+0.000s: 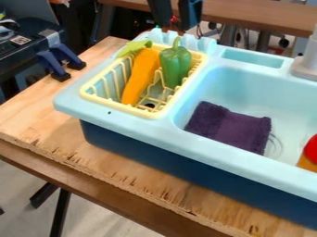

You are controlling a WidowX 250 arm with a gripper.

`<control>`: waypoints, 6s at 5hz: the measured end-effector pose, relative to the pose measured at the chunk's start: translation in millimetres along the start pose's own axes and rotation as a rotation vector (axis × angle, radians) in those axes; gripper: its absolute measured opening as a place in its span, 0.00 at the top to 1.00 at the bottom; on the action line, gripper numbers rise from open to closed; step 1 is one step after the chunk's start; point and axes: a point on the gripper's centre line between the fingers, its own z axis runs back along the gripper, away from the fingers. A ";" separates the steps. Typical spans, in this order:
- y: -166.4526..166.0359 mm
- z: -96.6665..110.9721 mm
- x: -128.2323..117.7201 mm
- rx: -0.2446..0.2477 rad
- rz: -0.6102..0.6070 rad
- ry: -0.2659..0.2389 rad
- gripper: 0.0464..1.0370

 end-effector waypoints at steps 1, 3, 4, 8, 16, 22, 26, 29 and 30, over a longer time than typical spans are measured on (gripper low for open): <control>6.1 1.1 -2.3 0.004 0.021 0.002 0.03; 17.6 -24.1 -0.4 -0.028 0.033 0.050 0.03; 20.4 -31.8 6.0 -0.033 0.031 0.062 0.03; 11.8 -37.6 16.1 -0.043 0.021 0.060 0.87; -136.6 -6.3 43.3 -0.049 -0.185 -0.015 0.96; -181.7 -101.8 61.7 -0.215 -0.338 0.133 0.75; -200.2 -49.8 53.0 -0.141 -0.306 0.038 0.03; -207.0 -30.5 25.2 0.113 -0.188 0.136 0.03; -205.3 -30.5 25.7 0.113 -0.183 0.136 0.03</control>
